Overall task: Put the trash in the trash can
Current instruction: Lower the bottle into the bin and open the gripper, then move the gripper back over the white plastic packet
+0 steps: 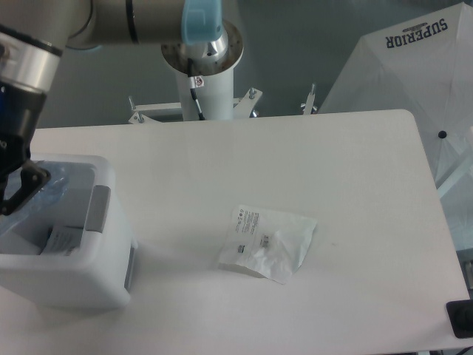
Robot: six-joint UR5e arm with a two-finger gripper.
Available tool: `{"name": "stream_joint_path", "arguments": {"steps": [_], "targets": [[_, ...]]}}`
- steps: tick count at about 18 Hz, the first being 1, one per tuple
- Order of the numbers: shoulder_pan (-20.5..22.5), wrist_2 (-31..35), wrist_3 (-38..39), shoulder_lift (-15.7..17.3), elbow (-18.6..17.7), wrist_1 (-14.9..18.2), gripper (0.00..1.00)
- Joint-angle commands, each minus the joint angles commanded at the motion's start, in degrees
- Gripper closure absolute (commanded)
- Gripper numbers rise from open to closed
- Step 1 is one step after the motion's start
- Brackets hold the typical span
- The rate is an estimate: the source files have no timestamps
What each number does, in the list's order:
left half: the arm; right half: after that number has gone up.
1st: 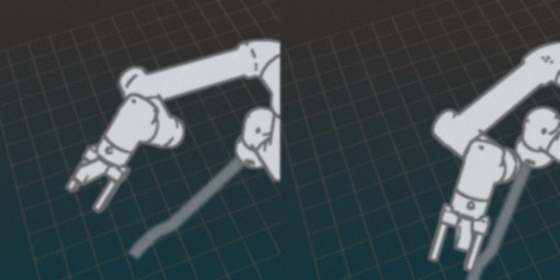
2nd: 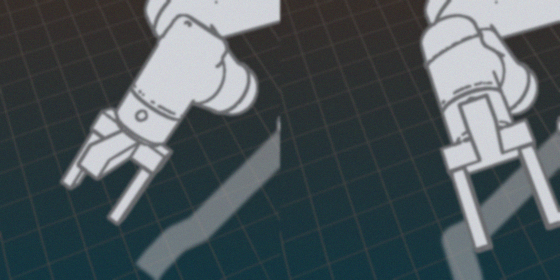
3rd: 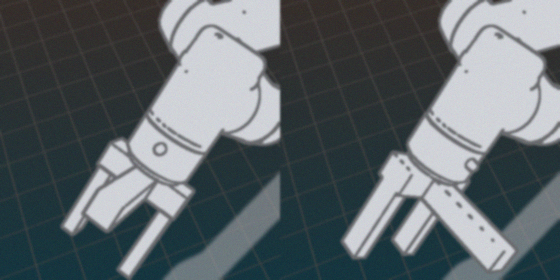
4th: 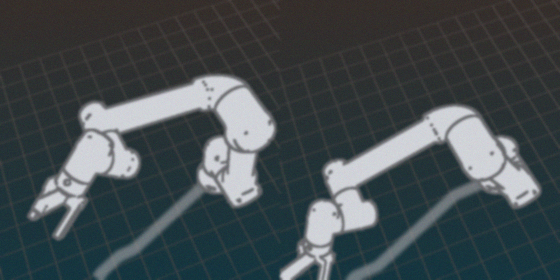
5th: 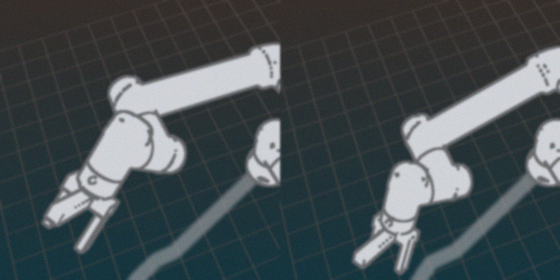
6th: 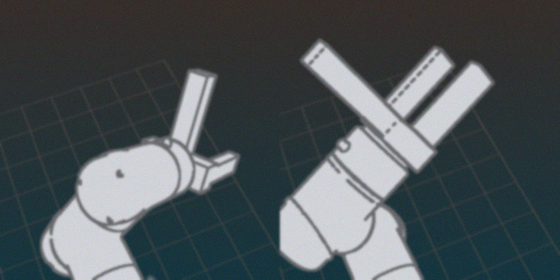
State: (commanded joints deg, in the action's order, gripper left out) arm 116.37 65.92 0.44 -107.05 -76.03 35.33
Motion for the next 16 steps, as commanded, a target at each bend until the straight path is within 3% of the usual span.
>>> {"name": "stream_joint_path", "arguments": {"steps": [3,9,11,13,14,16], "targets": [[0.0,0.0,0.0,-0.4,-0.3,0.0,0.67],[-0.1,0.0,0.0,0.2,-2.4,0.1,0.57],[-0.1,0.0,0.0,0.2,-3.2,0.1,0.49],[0.0,0.0,-0.3,0.7,-4.5,0.0,0.26],[0.0,0.1,-0.3,0.8,-4.7,0.1,0.24],[0.1,0.1,-0.1,1.4,-5.4,0.1,0.10]]}}
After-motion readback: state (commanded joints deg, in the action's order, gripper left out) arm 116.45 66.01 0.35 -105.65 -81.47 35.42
